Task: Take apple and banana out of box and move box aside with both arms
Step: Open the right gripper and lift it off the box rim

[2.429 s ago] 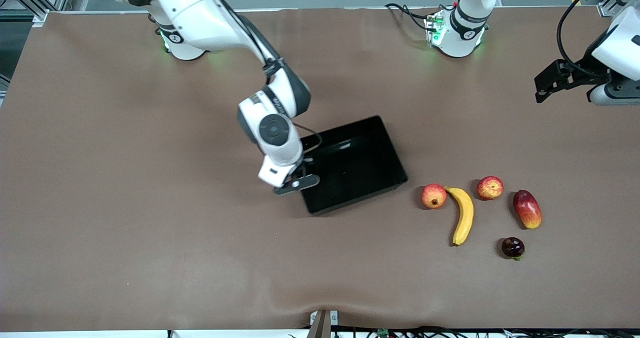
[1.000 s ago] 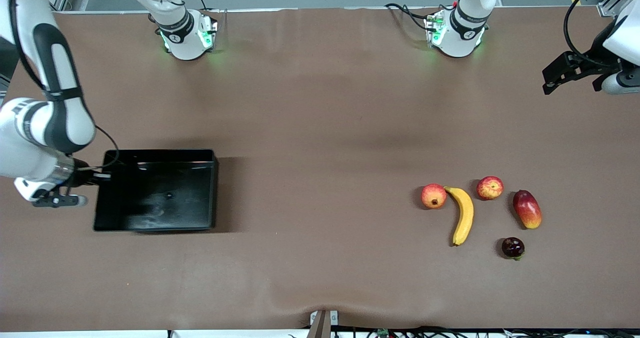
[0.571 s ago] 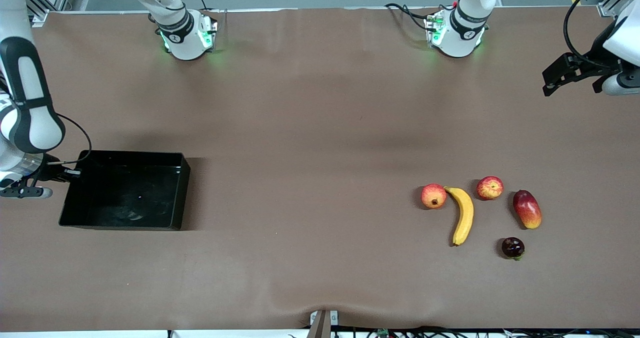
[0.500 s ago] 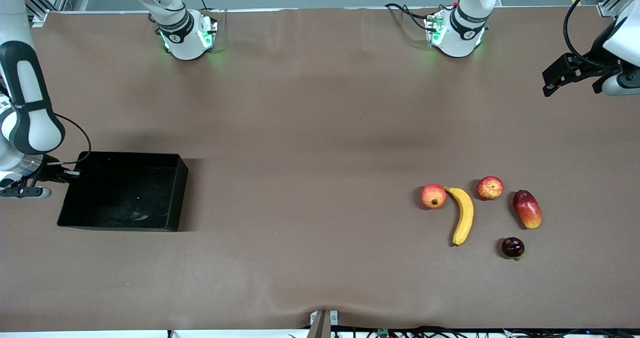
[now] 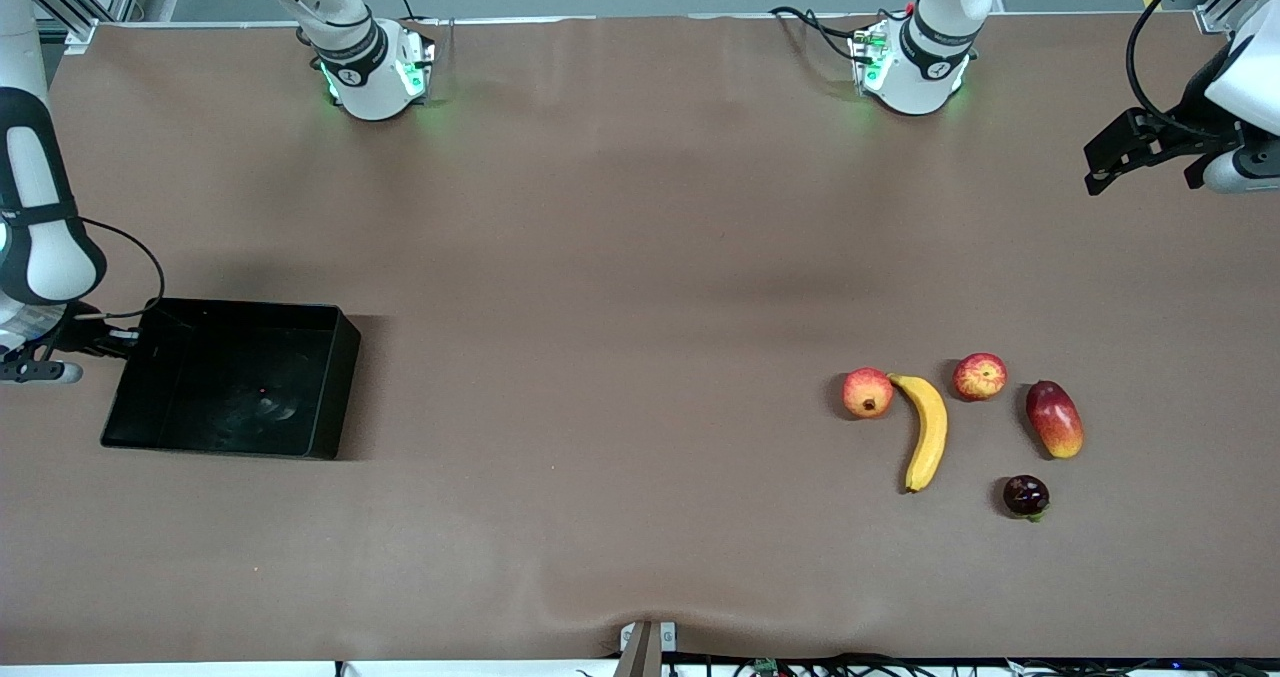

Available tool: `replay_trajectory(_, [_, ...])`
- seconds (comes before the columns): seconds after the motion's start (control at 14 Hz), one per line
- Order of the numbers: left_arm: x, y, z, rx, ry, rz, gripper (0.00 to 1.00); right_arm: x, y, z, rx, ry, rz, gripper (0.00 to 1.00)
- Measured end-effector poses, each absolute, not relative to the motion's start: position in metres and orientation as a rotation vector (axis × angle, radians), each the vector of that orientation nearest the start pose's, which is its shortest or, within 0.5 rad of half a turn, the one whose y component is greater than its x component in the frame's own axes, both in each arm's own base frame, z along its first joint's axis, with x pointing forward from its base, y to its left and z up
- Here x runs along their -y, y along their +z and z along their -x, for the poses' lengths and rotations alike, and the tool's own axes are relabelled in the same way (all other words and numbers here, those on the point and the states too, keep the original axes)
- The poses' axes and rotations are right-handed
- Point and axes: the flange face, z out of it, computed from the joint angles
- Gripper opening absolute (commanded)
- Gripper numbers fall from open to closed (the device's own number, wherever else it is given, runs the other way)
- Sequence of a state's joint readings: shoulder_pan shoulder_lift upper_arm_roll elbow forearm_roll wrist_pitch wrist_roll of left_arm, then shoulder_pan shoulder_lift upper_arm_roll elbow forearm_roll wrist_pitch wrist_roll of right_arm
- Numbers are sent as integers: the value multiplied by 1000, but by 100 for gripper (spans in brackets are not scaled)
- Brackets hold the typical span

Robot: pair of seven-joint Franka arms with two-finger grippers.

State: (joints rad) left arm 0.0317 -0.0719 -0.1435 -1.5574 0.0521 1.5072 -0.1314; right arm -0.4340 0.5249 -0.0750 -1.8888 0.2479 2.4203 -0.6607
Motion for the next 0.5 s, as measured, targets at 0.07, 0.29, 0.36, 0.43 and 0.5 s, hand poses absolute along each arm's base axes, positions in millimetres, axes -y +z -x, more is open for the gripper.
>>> replay_trajectory(0.07, [56, 663, -523, 36, -42, 3082, 100, 304, 237, -567, -17, -151, 3044, 100])
replay_trajectory(0.29, [59, 661, -523, 35, -37, 3081, 100, 276, 271, -597, 79, -210, 3041, 100])
replay_trajectory(0.36, [60, 661, -523, 41, -37, 3081, 100, 262, 279, -603, 105, -203, 3031, 100])
replay_trajectory(0.43, [60, 661, -523, 44, -37, 3081, 100, 246, 285, -608, 110, -189, 3020, 100])
replay_trajectory(0.5, [61, 661, -523, 45, -38, 3081, 100, 229, 290, -613, 105, -174, 3011, 100])
